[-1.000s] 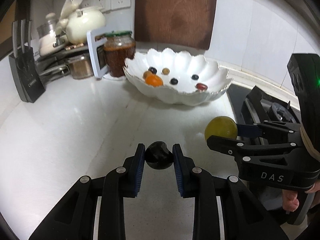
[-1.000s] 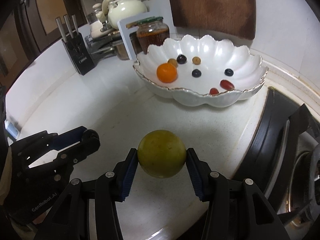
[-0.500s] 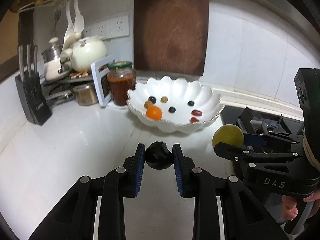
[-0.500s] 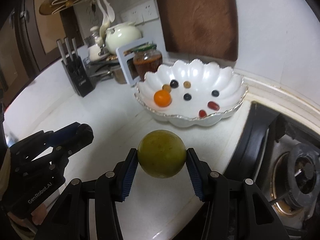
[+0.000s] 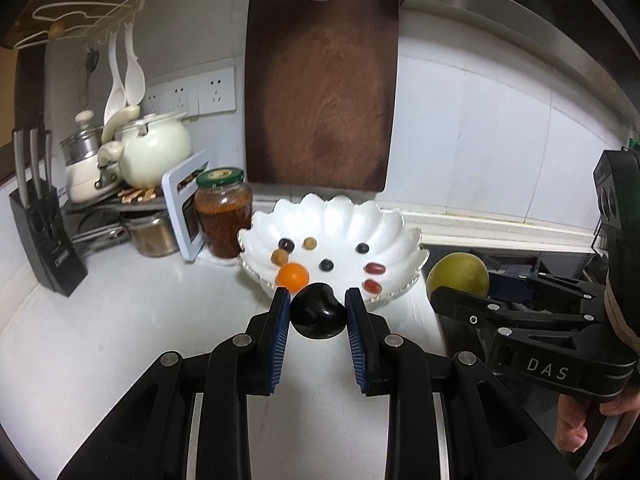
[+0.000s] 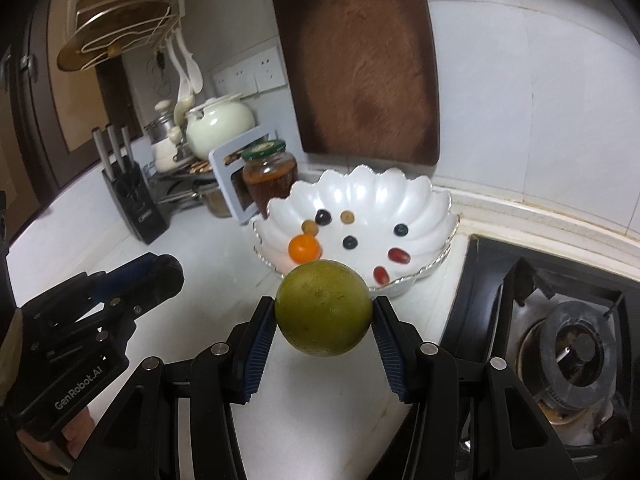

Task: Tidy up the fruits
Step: 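Lift and carry the plum in the left gripper while the right carries the green fruit over the bowl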

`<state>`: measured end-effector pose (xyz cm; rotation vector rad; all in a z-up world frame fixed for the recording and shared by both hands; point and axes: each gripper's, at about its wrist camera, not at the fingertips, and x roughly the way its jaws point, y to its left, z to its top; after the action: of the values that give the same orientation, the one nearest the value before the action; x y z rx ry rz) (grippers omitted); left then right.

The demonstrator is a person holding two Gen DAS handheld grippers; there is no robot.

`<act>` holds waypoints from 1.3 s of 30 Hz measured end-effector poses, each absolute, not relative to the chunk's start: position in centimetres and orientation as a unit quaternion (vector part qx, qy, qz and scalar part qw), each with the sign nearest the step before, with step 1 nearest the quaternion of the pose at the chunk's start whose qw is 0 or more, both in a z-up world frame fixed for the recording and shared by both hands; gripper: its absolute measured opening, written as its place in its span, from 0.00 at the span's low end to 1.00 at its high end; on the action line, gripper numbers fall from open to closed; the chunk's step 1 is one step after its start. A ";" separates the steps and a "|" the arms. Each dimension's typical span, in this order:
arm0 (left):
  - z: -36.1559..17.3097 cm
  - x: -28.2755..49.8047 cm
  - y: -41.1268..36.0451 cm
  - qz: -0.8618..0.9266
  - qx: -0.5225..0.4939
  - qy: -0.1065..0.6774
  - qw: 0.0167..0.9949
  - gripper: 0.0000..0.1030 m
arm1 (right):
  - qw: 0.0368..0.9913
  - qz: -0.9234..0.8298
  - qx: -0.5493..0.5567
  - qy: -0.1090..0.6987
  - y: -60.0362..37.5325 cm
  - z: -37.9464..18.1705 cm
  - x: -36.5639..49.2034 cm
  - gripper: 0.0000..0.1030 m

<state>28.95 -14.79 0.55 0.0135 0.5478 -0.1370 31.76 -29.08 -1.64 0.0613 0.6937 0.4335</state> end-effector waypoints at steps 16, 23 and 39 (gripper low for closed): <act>3.7 33.5 -13.4 -0.110 0.017 0.238 0.965 0.27 | 0.943 0.139 0.046 0.300 -27.9 1.1 34.1 0.49; 4.6 36.1 -13.0 -0.123 0.018 0.236 0.964 0.27 | 0.948 0.115 0.051 0.294 -27.6 1.8 36.2 0.49; 4.8 43.8 -12.9 -0.143 0.018 0.271 0.952 0.27 | 0.949 0.078 0.046 0.303 -26.9 2.5 41.9 0.49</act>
<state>43.78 -12.92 4.78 0.0361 0.5517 -0.2910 41.86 -26.94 2.53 0.0928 0.6175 0.1593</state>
